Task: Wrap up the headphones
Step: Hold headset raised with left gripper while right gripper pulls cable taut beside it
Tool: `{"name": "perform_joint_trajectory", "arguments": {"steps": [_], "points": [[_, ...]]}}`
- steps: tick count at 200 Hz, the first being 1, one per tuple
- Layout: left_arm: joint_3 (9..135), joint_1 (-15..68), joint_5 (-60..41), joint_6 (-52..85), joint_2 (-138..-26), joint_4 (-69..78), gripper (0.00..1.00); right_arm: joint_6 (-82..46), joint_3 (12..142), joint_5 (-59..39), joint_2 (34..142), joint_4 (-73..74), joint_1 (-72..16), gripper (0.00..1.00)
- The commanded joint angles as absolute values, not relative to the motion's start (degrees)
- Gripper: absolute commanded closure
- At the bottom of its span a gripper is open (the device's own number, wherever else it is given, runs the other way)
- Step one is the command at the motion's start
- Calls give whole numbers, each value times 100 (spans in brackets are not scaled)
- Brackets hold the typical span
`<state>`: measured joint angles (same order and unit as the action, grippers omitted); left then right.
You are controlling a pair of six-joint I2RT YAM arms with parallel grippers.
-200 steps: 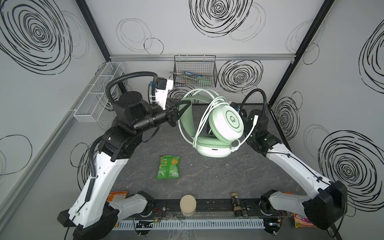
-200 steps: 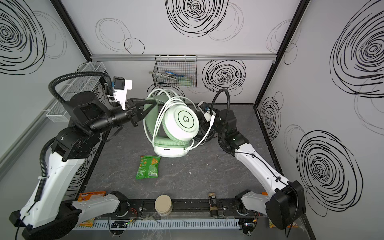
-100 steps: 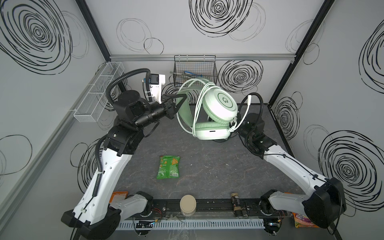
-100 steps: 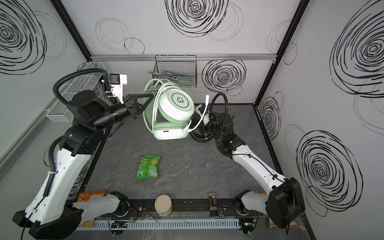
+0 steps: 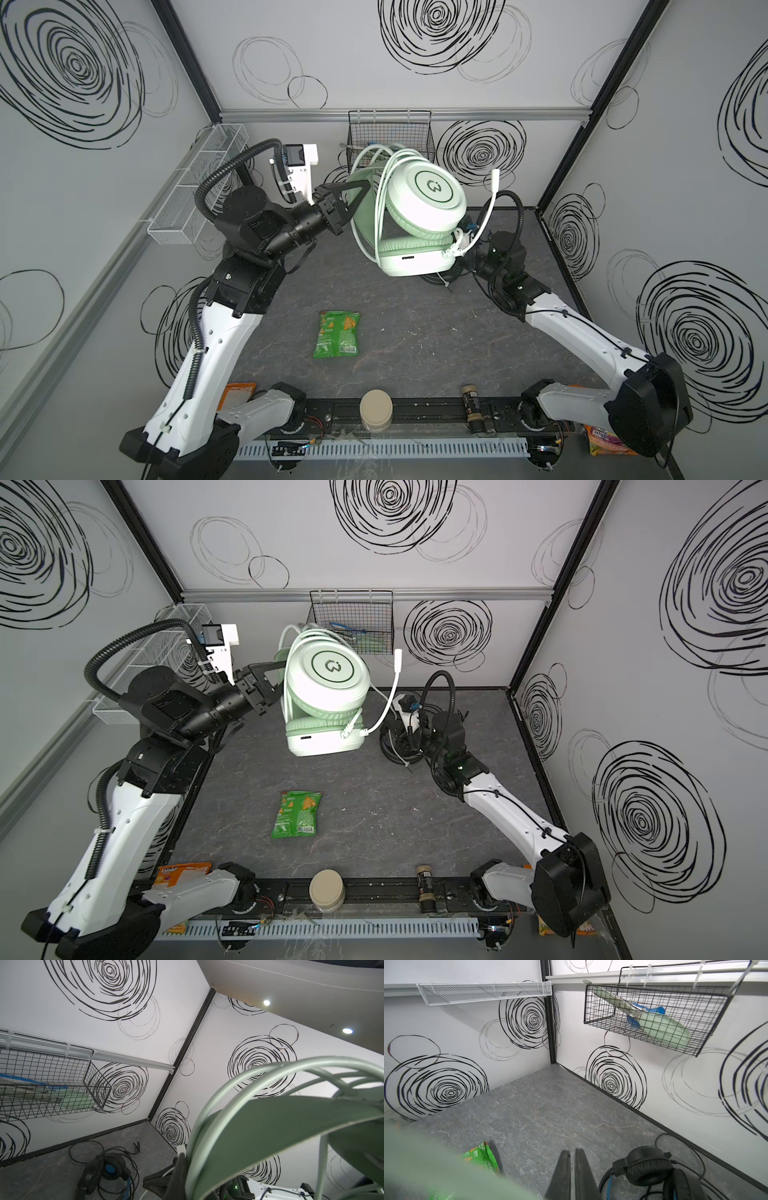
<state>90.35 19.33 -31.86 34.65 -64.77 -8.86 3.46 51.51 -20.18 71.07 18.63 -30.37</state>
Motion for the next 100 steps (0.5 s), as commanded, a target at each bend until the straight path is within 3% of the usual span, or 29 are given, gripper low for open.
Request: {"name": "perform_joint_trajectory", "arguments": {"steps": [1, 59, 100], "points": [[9053, 1887, -3207, 3830, -6359, -73, 100, 117, 5265, -2240, 7221, 2031, -3022, 95], [8883, 1713, -3255, 4273, -6374, 490, 100, 193, 5318, -2216, 7252, 1861, -3017, 100], [8859, 1004, -2554, 4944, -6492, 355, 100, 219, 5324, -2240, 7017, 1347, -3117, 100]]}}
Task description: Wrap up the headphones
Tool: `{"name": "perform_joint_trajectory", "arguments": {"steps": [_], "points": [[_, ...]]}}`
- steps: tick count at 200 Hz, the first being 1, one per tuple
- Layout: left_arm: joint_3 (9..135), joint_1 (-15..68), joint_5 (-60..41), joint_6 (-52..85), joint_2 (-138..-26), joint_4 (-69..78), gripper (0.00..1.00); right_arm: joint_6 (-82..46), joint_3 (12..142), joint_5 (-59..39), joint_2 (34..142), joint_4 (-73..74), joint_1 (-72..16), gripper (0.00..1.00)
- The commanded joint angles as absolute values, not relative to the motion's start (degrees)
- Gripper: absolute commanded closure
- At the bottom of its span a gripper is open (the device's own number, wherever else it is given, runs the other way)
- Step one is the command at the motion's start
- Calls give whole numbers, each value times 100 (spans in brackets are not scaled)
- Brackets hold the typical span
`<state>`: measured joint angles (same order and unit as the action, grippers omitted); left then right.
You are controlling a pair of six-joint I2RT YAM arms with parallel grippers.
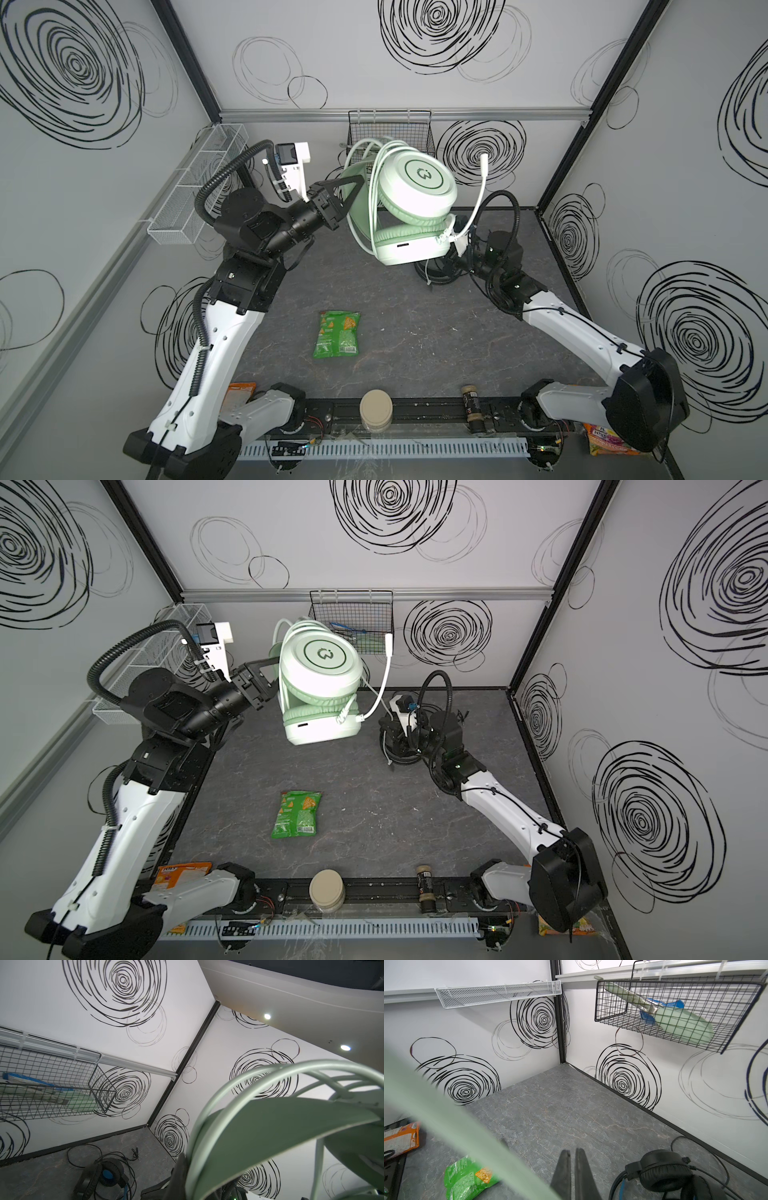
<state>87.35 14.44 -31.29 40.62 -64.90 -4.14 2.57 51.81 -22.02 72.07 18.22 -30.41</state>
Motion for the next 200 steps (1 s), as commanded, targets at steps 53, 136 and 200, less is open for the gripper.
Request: {"name": "perform_joint_trajectory", "arguments": {"steps": [53, 136, 200], "points": [[9204, 714, -1508, 5042, -6854, -1166, 100, 1008, 5361, -1398, 6711, 68, -4257, 100], [8414, 1135, 942, 3321, -6776, -2160, 100, 1962, 6097, -72, 6302, -1610, -5945, 100], [8575, 1863, 2659, 2127, -7266, -2519, 100, 3557, 7580, 1473, 6739, -3002, -6624, 100]]}}
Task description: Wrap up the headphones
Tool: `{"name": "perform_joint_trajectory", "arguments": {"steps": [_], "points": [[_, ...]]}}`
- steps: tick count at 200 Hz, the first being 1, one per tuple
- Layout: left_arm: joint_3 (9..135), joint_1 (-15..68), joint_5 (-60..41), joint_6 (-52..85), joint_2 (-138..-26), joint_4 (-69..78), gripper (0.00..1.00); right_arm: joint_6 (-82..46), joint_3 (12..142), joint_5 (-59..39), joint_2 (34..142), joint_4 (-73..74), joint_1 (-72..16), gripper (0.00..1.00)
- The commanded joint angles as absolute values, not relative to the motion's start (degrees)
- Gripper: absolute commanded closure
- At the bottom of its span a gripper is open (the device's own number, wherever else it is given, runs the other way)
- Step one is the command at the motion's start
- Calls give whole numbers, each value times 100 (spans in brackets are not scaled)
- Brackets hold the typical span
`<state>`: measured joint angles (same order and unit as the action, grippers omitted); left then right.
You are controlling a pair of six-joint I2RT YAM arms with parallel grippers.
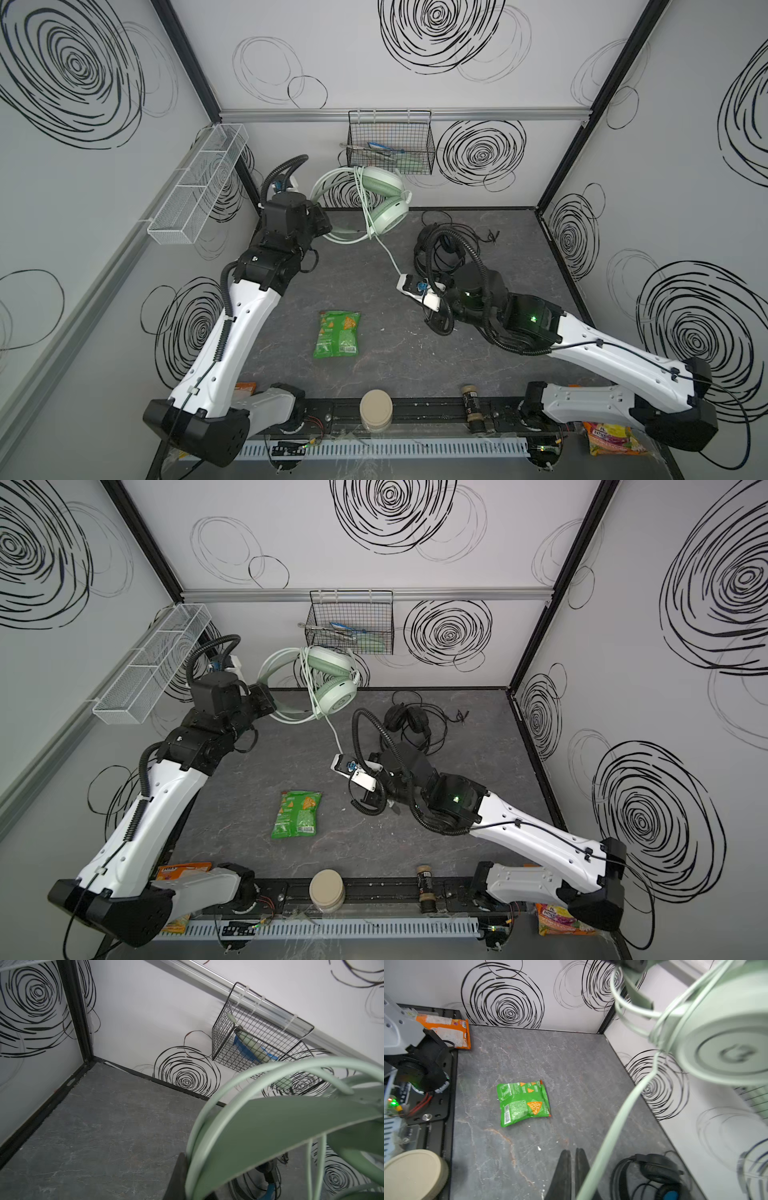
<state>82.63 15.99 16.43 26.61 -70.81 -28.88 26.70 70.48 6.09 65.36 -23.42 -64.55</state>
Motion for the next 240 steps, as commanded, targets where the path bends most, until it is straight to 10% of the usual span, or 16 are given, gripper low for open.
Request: {"name": "perform_joint_trajectory", "arguments": {"steps": [1, 48, 123, 200, 240], "points": [[8603, 1877, 2674, 2109, -7281, -2538, 100, 3589, 7600, 1514, 6749, -3013, -6635, 100], [8762, 2546, 3073, 965, -7598, -3033, 100, 5048, 7953, 3174, 7306, -2432, -6784, 100], [7883, 2459, 2329, 350, -7364, -3641, 100, 5532, 8095, 3915, 7636, -2130, -6679, 100], [7574, 3001, -595, -331, -6910, -3915, 100, 5928, 7692, 4095, 7251, -1448, -6091, 99], [6929, 3612, -133, -720, -6777, -4076, 100, 5589, 7046, 3996, 6916, -1485, -6092, 93]]}}
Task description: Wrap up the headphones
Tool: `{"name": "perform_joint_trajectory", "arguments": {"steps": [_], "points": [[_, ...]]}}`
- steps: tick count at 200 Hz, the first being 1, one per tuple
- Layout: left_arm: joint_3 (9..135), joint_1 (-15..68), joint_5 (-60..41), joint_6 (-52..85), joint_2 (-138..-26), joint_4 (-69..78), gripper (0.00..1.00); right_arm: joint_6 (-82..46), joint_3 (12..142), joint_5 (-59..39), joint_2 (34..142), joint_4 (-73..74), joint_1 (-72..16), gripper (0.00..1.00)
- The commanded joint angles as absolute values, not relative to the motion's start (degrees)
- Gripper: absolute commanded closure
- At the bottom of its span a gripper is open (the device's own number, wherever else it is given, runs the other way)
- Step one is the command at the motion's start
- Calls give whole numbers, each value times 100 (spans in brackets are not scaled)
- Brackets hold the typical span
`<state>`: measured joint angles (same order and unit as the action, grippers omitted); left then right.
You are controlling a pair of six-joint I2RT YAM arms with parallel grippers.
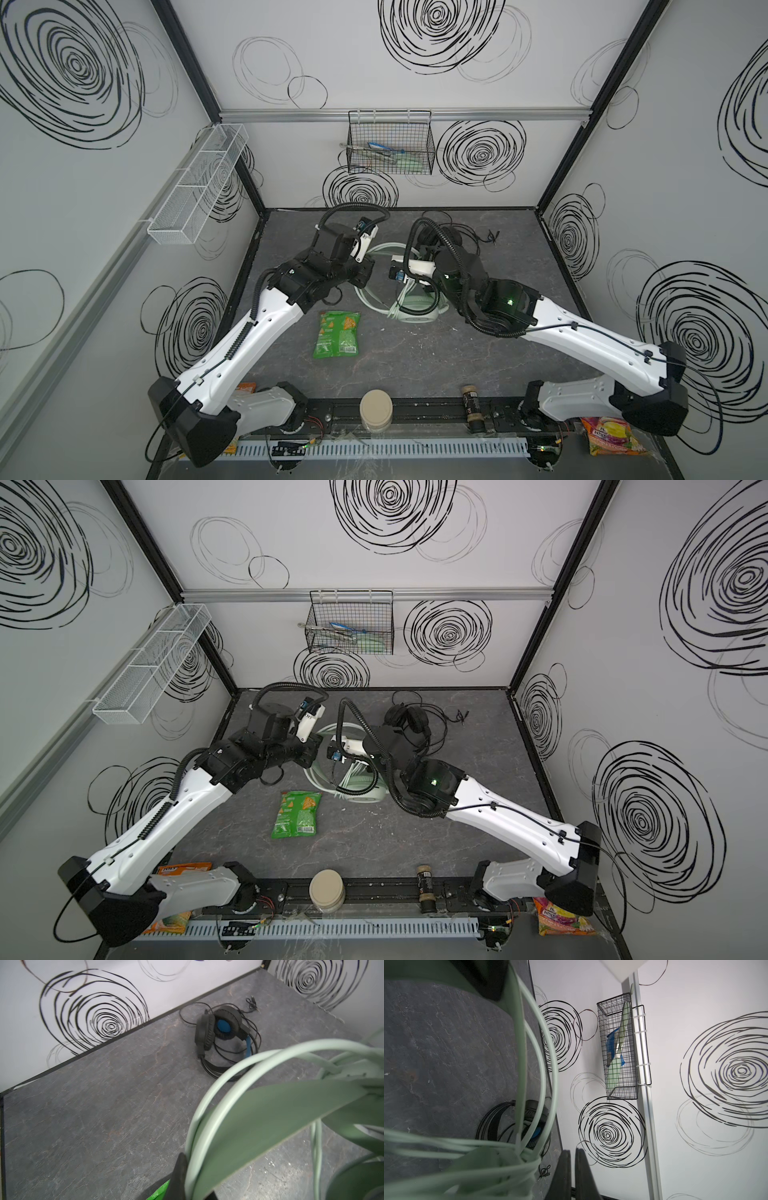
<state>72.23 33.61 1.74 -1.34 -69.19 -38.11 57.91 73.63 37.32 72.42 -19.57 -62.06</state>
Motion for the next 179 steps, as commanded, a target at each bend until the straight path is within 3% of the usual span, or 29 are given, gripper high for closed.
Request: {"name": "perform_joint_trajectory", "arguments": {"steps": [1, 45, 89, 121, 146, 179], "points": [[6927, 3612, -115, -729, -6786, -4086, 100, 5603, 7030, 3993, 6903, -1485, -6091, 93], [7155, 3290, 647, -621, -6938, -4325, 100, 6004, 6422, 4556, 6878, -679, -5774, 91], [7093, 3361, 32, -752, -7050, -4332, 100, 5696, 6555, 4796, 7010, -351, -5261, 91], [7126, 3697, -1019, -912, -6968, -4285, 100, 4779, 7052, 3973, 6968, -840, -4869, 85], [7197, 3788, -1203, -984, -6910, -4192, 100, 4593, 6934, 3069, 6674, -926, -4843, 81], [7284, 3671, -1326, -818, -6935, -4025, 100, 4162, 6777, 2654, 6365, -975, -4718, 81]]}}
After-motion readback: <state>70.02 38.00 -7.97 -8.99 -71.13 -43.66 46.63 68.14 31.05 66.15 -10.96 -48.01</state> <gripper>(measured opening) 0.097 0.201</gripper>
